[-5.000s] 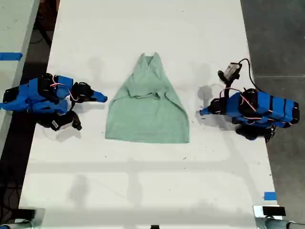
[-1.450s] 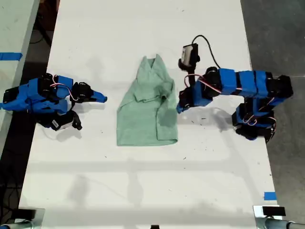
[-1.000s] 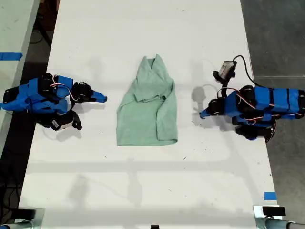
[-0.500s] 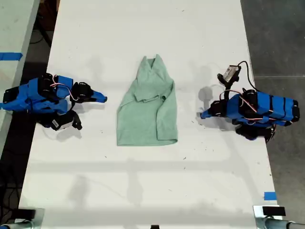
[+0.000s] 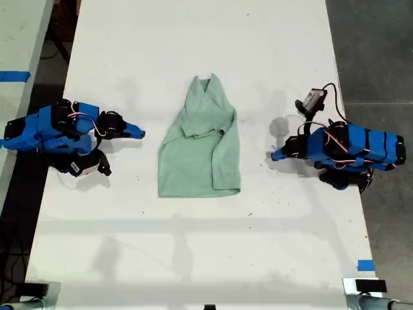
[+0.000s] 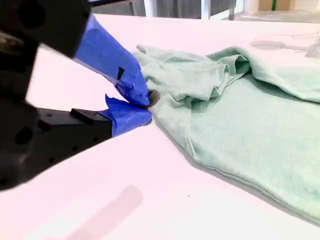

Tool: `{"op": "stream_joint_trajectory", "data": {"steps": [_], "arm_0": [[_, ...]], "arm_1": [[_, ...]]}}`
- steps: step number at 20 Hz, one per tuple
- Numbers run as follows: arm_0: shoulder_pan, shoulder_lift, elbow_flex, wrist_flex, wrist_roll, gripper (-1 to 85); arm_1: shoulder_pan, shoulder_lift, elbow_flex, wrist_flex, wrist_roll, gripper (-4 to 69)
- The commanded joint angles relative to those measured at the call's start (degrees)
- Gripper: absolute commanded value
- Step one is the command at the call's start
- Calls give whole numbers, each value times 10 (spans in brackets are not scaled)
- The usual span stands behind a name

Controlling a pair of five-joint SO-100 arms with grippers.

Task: Fold t shirt

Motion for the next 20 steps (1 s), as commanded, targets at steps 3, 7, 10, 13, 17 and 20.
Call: {"op": "stream_joint_trajectory", "data": {"steps": [3,7,10,13,17,20], "arm_0": [[-6,4,8,-1,-9,0],[-6,4,8,-1,-9,0],[-6,4,8,-1,-9,0],[-6,4,8,-1,-9,0],[-7,4,8,-1,-9,0],[-7,4,8,-1,-9,0]], "arm_1": [[-2,8,28,4,9,16],[-2,8,28,4,10,16],[-3,8,28,4,11,16],[-5,8,28,4,13,16],[-6,8,29,4,15,16],[-6,8,29,4,15,16]]}}
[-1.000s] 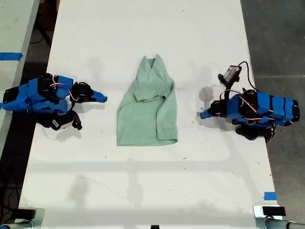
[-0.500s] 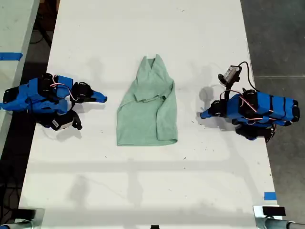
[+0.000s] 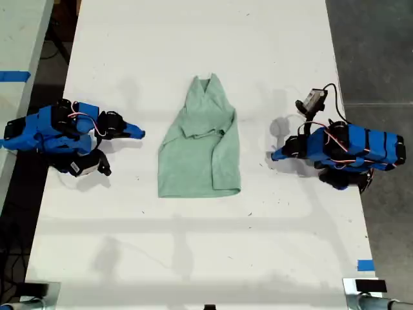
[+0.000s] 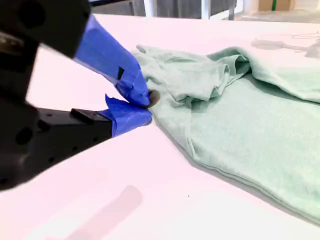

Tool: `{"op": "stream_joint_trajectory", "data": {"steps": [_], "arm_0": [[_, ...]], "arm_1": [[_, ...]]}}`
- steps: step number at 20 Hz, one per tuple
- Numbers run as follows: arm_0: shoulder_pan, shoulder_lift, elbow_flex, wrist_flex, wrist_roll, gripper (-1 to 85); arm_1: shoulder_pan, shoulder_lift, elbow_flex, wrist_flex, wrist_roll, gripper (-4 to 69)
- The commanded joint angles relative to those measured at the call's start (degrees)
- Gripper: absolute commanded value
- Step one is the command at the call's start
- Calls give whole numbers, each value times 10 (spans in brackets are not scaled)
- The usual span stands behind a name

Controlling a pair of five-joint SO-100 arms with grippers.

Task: Fold t shirt

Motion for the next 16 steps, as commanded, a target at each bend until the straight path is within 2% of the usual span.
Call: {"op": "stream_joint_trajectory", "data": {"steps": [1,16], "arm_0": [[-8,4,8,-1,-9,0],[-10,4,10,-2,-12,0]], "arm_1": [[-6,8,29,4,6,16],[-3,8,26,4,2,16]]}}
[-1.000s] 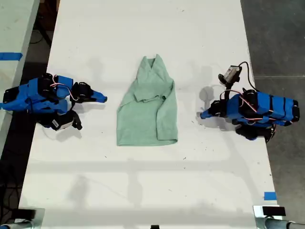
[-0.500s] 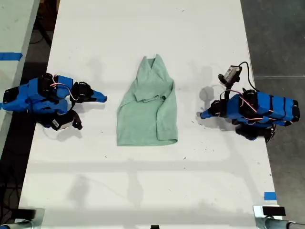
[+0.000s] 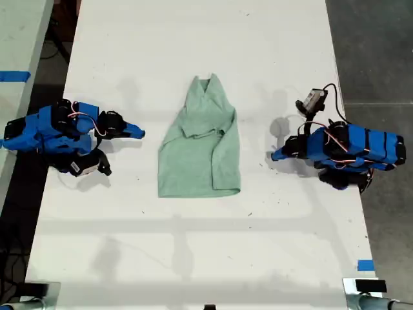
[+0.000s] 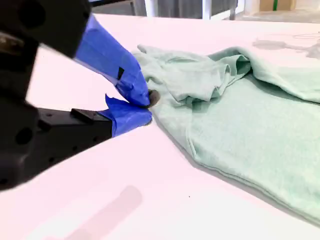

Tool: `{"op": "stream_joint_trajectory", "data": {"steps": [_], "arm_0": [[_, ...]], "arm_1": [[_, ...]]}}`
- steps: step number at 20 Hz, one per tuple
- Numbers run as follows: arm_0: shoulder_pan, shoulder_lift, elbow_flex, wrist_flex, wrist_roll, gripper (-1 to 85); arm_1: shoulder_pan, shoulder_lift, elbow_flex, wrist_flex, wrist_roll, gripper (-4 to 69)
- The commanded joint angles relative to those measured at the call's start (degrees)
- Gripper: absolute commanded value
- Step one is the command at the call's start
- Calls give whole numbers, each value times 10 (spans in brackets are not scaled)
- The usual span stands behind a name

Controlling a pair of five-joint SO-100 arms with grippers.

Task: Fold t shirt

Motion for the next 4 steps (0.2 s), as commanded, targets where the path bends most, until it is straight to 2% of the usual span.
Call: {"op": "stream_joint_trajectory", "data": {"steps": [1,4], "arm_0": [[-8,4,10,-1,-12,0],[-3,4,10,1,-17,0]], "arm_1": [[-11,8,26,11,14,16],[-12,8,26,14,33,15]]}}
